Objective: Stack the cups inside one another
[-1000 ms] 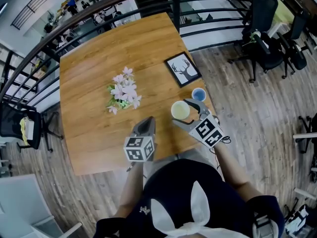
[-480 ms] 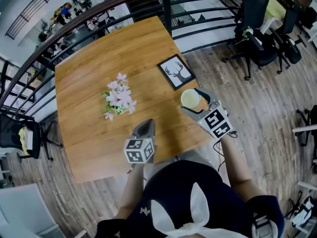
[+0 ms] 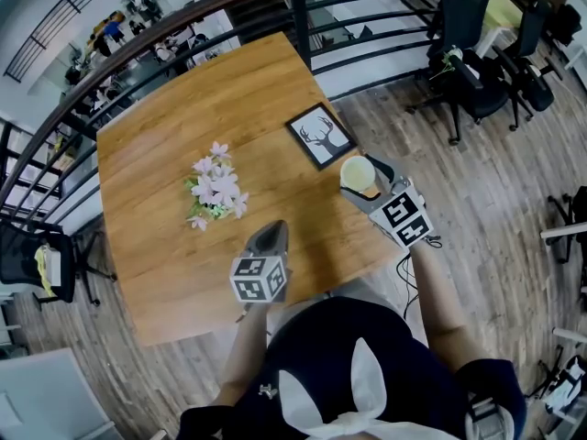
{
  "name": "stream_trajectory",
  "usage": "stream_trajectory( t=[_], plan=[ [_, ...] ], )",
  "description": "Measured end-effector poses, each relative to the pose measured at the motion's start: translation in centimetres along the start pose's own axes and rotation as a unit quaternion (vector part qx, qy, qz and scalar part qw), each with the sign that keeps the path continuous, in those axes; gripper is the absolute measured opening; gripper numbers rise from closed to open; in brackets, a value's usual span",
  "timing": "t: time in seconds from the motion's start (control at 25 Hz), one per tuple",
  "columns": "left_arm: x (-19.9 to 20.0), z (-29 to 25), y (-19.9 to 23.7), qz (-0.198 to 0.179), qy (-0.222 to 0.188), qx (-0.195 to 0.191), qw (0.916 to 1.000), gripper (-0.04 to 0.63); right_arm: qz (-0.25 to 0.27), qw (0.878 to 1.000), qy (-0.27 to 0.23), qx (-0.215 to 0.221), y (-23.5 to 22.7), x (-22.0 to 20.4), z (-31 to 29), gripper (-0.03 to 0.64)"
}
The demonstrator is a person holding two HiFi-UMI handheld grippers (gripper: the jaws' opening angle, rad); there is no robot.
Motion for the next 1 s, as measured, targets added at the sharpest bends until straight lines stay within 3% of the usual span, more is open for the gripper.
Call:
stream_trajectory(
  t=[0.64, 1.0],
  plan=[
    [3.0, -3.9, -1.3, -0.023, -0.005, -0.043, 0.9988, 0.019, -0.071, 0.997, 0.024, -0.003, -2.5, -3.9, -2.5, 0.357],
    [2.6, -5.3, -0.3, -0.022, 0.010, -0.045, 0.9987, 0.020, -0.095, 0.995, 0.043, 0.006, -2.9, -5.6, -4.4, 0.359]
  ],
)
Point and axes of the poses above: the fingertips, and each gripper's own axes: z backward along the fingers, y to its left, x out of its top, the point moved 8 cm from there along z, backward along the fingers, and after that the axes turned 10 degrees about x, right-handed, at the moved point
